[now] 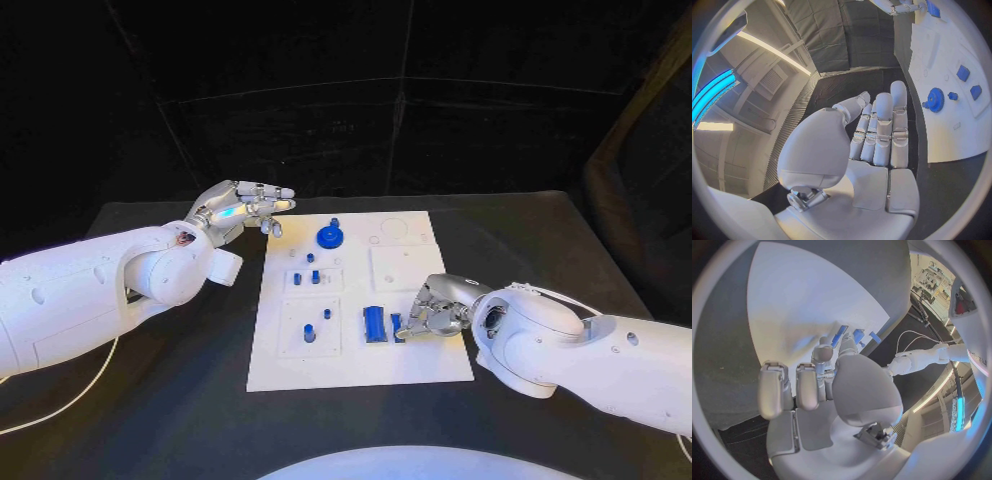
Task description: Assemble the parts on the task board
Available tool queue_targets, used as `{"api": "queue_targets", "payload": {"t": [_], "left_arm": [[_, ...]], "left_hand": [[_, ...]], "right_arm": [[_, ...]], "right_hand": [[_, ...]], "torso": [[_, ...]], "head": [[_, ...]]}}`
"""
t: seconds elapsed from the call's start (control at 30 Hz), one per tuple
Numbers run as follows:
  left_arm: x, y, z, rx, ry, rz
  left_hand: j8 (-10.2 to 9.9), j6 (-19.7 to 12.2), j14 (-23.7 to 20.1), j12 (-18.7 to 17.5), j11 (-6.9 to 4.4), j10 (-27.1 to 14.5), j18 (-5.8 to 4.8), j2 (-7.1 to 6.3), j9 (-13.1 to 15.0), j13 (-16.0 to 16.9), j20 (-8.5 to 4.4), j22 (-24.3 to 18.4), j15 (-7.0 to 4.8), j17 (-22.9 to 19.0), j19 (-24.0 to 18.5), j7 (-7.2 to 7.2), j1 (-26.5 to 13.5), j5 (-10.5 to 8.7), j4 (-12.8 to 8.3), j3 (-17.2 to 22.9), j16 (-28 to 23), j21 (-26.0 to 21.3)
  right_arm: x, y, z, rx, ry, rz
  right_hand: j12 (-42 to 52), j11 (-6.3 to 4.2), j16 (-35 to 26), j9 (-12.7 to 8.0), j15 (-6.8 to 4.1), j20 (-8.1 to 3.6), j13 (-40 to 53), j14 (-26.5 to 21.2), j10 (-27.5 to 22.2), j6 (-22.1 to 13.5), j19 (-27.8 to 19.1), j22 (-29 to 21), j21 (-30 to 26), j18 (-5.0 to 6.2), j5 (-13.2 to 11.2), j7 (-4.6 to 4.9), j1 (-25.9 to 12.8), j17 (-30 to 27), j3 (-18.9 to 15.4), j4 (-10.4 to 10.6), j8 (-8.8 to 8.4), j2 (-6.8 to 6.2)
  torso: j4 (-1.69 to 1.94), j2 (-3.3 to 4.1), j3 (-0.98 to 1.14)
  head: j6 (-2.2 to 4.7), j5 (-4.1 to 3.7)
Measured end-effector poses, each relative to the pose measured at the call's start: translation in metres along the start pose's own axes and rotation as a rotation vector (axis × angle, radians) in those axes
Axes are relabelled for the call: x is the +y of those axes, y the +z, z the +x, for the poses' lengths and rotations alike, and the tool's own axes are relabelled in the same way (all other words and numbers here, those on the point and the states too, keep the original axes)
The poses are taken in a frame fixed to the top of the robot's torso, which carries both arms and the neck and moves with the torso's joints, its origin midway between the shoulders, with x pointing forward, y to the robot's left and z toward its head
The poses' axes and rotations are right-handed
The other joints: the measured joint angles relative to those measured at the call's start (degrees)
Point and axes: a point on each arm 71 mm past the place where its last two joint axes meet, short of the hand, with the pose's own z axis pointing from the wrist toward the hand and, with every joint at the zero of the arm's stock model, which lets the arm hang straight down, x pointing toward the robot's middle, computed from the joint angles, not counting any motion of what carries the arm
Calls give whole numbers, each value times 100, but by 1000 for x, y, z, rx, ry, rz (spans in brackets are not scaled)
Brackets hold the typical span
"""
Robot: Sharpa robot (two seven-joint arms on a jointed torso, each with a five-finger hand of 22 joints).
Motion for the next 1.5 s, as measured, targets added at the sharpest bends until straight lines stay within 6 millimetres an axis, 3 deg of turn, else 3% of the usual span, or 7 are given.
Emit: {"api": "queue_targets", "payload": {"t": [0.17, 0.33, 0.5, 0.7, 1.03, 1.27, 1.5], "left_arm": [[0, 0, 0, -1, 0, -1], [1, 2, 0, -7, -17, 3], [2, 7, -4, -31, -47, 17], [4, 13, -14, -91, -84, 45], [13, 29, -18, -180, -110, 70], [18, 25, -13, -178, -120, 58], [25, 17, 11, -188, -136, 45]], "left_hand": [[0, -22, -236, 0, 21, -86, 0, -41, -7, -7, 16, -66, 21, -130, -221, 22, -44, 0, 37, -40, -224, -151], [0, -54, -1092, 0, 92, -175, -1, -86, -7, -14, 197, -617, 206, -856, -1172, 30, -297, 15, 192, -239, -1649, -1046], [0, -74, -1402, -144, 149, -118, 1, -90, -7, -23, 509, -1354, 461, -1506, -2047, 11, -365, 19, 310, -439, -2998, -2060], [-95, -73, -1402, -469, 208, -124, 2, -50, -15, -31, 759, -1899, 605, -1979, -2296, -32, -325, 19, 357, -627, -3952, -2585], [-230, -240, -1413, -813, 328, -299, 3, 80, -40, -49, 858, -2313, 726, -2298, -2392, -125, -375, -4, 408, -917, -4583, -2831], [-473, -1567, -2707, -1093, 92, -1678, -128, 386, -271, -270, 492, -2696, 514, -2547, -3434, -343, -2079, -172, 600, -1386, -4864, -3139], [-529, -2637, -3749, -1176, -100, -2792, -301, 490, -355, -351, 196, -3002, 247, -2827, -4274, -562, -3454, -242, 672, -1763, -5083, -3328]], "right_arm": [[-9, -6, -6, -22, 90, -49], [-17, 4, -27, -57, 269, -142], [-27, 33, -54, -109, 514, -229], [-35, 73, -77, -196, 755, -292], [-50, 103, -97, -295, 958, -328], [-47, 99, -91, -285, 966, -328], [-21, 88, -79, -290, 1027, -347]], "right_hand": [[-1334, 128, -767, -83, 133, 79, -858, -9, -530, -406, -619, -133, -640, 181, 0, 150, 22, -785, 52, 129, -218, -155], [-2215, 362, -3615, -232, 379, 262, -1679, -856, -1199, -762, -2460, -2637, -3128, 764, 52, 389, 724, -3476, 284, -131, -361, 72], [-3400, 723, -5702, -518, 827, 621, -3021, -2195, -1822, -1091, -3433, -3763, -4787, 762, -358, 589, 1768, -4662, 583, -555, -399, 525], [-3813, 978, -7210, -1082, 1226, 1080, -4566, -2521, -2008, -1288, -3666, -4860, -6265, 711, -400, 508, 1837, -6034, 517, -910, -399, 612], [-3816, 886, -7619, -1664, 1085, 1041, -5573, -1708, -1729, -1224, -2903, -5849, -7223, 806, -351, 686, 1162, -6926, 462, -1426, -416, 800], [-4055, 693, -7865, -1984, 773, 732, -5811, -3276, -3211, -2528, -4165, -6249, -7497, 665, -590, 452, -856, -7271, 739, -1411, -650, 617], [-4114, 374, -7937, -2098, 575, 493, -5894, -4572, -4420, -3595, -5222, -6560, -7717, 487, -651, 249, -2479, -7423, 964, -1396, -732, 266]], "torso": [[0, -14, -3], [0, -57, -24], [-10, -172, -63], [-93, -323, -110], [-83, -481, -103], [-80, -505, -73], [-40, -621, 21]], "head": [[54, -28], [186, -90], [360, -137], [636, -110], [789, -73], [802, 13], [864, 210]]}}
